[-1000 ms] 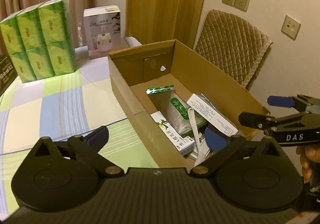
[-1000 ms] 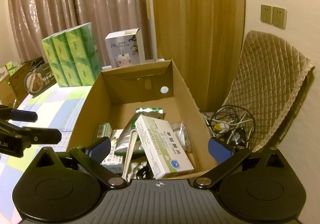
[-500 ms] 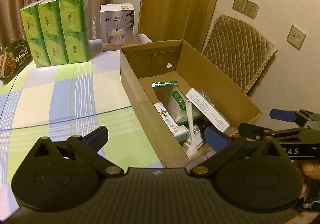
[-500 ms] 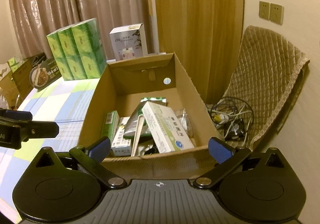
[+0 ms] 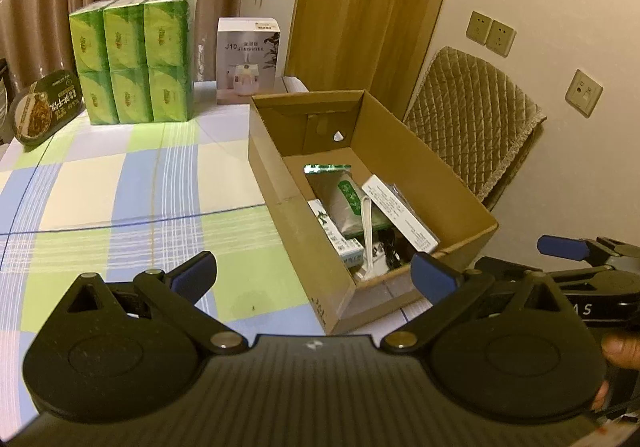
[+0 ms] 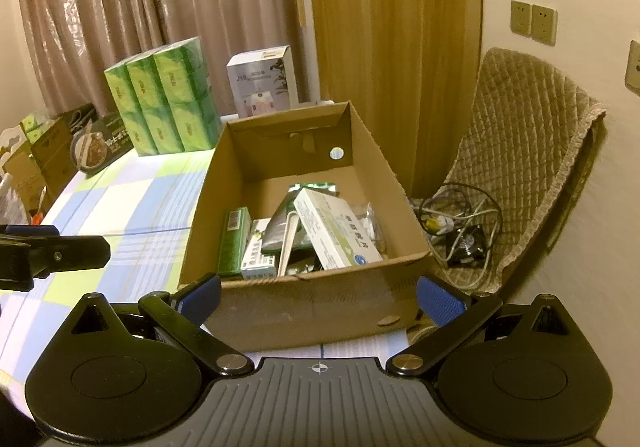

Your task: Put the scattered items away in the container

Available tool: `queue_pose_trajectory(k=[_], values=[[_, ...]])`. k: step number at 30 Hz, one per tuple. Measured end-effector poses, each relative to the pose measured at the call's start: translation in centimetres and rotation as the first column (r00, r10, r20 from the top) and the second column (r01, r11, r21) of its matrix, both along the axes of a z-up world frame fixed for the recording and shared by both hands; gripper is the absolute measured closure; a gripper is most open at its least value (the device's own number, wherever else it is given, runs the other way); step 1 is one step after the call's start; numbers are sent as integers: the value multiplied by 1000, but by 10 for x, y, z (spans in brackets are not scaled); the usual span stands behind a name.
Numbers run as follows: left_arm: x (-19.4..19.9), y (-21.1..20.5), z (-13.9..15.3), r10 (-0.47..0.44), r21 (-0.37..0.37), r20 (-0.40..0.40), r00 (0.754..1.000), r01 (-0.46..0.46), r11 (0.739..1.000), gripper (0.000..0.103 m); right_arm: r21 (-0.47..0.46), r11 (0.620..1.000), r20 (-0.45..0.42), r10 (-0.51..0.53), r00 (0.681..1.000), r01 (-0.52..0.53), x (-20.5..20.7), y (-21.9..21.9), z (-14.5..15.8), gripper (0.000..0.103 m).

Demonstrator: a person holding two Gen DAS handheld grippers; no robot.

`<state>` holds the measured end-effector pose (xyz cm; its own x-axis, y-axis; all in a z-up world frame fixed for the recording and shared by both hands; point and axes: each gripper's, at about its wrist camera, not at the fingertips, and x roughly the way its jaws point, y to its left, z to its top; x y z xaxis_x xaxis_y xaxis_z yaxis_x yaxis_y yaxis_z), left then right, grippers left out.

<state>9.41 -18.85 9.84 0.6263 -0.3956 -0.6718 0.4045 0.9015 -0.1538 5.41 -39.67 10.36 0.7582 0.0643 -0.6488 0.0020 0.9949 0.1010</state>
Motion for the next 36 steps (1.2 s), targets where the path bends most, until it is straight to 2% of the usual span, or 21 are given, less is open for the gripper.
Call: queue_pose_trajectory(k=[6,27,36], values=[[-10,7,2,16,15,8,1000,-16,1000,1,34,999,-3,-23,1000,23,-15,3,5,2],[-40,15,19,30,17,55,998,-31,999,1,-21,1000,27,9,1000,-8,-46,23,30,2],[-47,15,19,24,29,47,999,-25,999,1,-39,999,17,14,1000,-13,-55,29,31,2]])
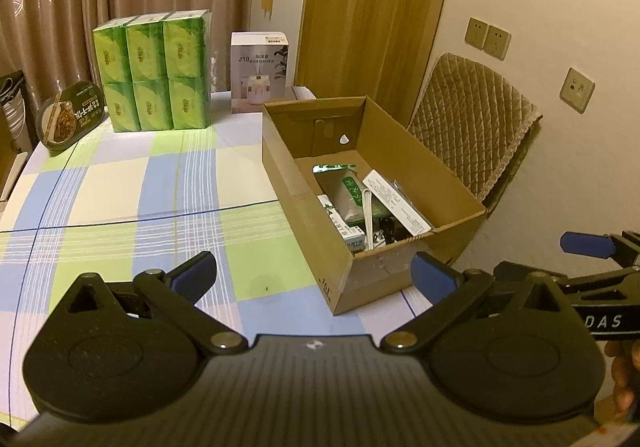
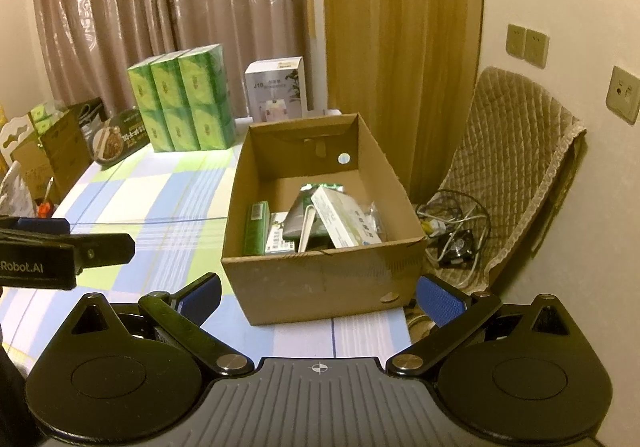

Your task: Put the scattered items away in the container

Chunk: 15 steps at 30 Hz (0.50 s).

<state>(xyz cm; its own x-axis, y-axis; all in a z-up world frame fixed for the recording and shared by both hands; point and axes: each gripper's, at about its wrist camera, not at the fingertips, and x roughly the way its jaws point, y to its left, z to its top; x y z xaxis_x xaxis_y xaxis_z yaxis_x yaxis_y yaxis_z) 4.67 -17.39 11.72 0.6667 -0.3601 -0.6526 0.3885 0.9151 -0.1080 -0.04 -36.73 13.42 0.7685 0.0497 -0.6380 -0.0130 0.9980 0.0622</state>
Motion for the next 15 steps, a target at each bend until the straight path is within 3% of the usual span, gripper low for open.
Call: queue_pose_trajectory(k=[15], values=[[-6,4,-12,16,24,-28,999,-15,1000,1,3,1000,-9,8,1000,-8,-6,3,1,2]])
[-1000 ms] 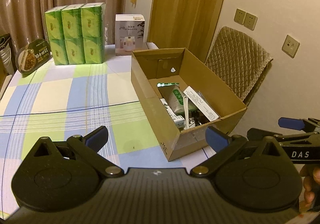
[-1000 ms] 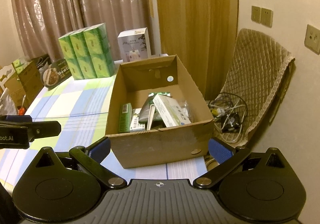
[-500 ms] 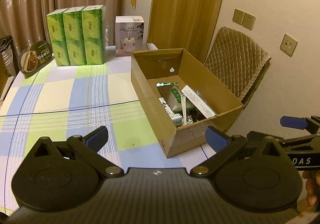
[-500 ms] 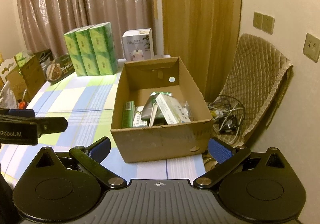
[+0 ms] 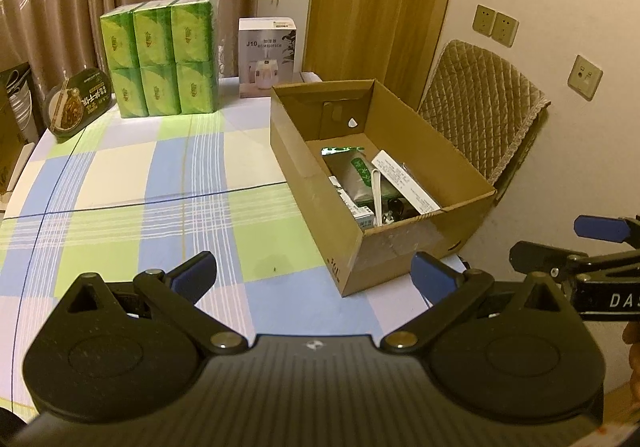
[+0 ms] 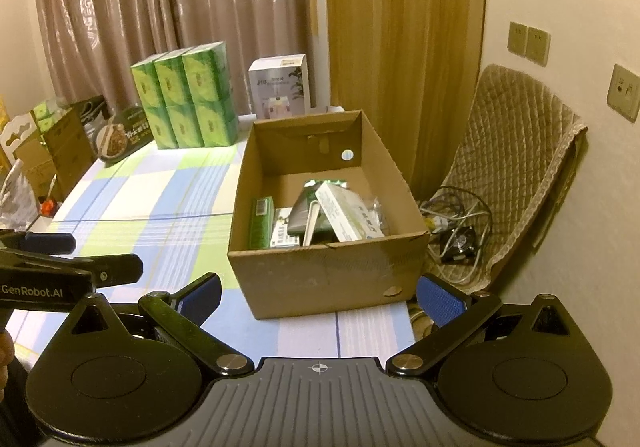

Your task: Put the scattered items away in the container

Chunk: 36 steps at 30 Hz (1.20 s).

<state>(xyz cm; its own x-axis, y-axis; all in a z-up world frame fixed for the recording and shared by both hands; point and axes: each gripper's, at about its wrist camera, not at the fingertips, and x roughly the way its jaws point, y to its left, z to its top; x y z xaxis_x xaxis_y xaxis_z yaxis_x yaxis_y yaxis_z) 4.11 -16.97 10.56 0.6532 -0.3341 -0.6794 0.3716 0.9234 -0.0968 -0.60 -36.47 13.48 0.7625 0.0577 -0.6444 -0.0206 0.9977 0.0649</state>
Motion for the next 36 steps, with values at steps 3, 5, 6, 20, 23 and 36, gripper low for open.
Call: queue_pose_trajectory(k=[3,5,6,20,23,36], values=[[-1,0,-2,-1,-2,-6,1000,1,1000,1,0,1000,-3,1,1000,-1,0,1,-1,2],[-1,0,-3,-1,0,-9,1000,1,1000,1,2,1000,-2,-1,1000,1,-1,0,-1,2],[-1,0,-3,-2,0,-9,1000,2,1000,1,3,1000,-2,-3,1000,3,-1,0,-2,2],[-1,-1,-7,-2,-4,-23,1000,2,1000,1,6,1000,-7,-11,1000,11,-1,-2,-4,2],[-2,-1,-8,-1,-2,-24,1000,1,1000,1,9,1000,-8,-11,1000,11,-2,-3,-5,2],[-3,-2,-11,1,-2,-27,1000,-1,1000,1,11,1000,-8,-16,1000,16,-2,-5,-7,2]])
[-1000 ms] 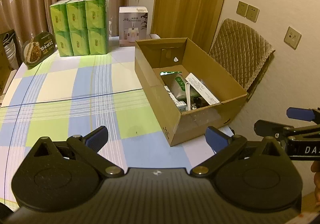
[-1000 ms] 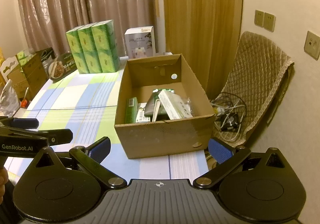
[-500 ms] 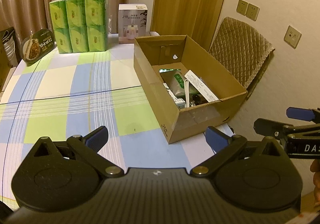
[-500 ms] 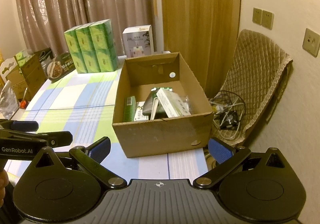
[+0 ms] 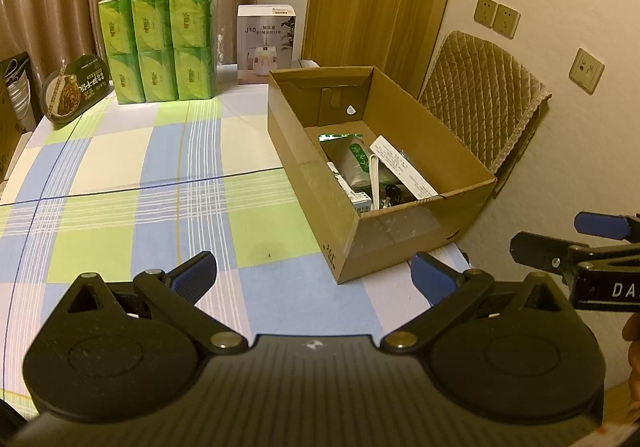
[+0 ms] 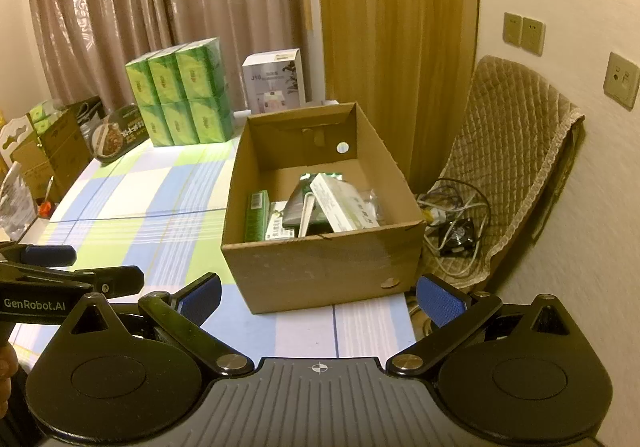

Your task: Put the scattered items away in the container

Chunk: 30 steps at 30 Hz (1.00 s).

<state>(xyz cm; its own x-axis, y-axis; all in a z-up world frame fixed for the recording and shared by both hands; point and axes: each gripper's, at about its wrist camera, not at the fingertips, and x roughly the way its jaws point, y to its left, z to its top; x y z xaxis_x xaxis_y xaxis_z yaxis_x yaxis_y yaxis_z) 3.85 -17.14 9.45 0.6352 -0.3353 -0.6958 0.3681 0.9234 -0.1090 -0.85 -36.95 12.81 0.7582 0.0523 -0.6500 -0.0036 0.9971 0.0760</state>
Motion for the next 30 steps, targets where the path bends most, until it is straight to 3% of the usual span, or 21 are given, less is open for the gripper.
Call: queue_pose_trajectory(k=[30], values=[[2,0,-6,-2,-8,-14,1000,1,1000,1,2,1000,1,6,1000,-6,0,3,-2,2]])
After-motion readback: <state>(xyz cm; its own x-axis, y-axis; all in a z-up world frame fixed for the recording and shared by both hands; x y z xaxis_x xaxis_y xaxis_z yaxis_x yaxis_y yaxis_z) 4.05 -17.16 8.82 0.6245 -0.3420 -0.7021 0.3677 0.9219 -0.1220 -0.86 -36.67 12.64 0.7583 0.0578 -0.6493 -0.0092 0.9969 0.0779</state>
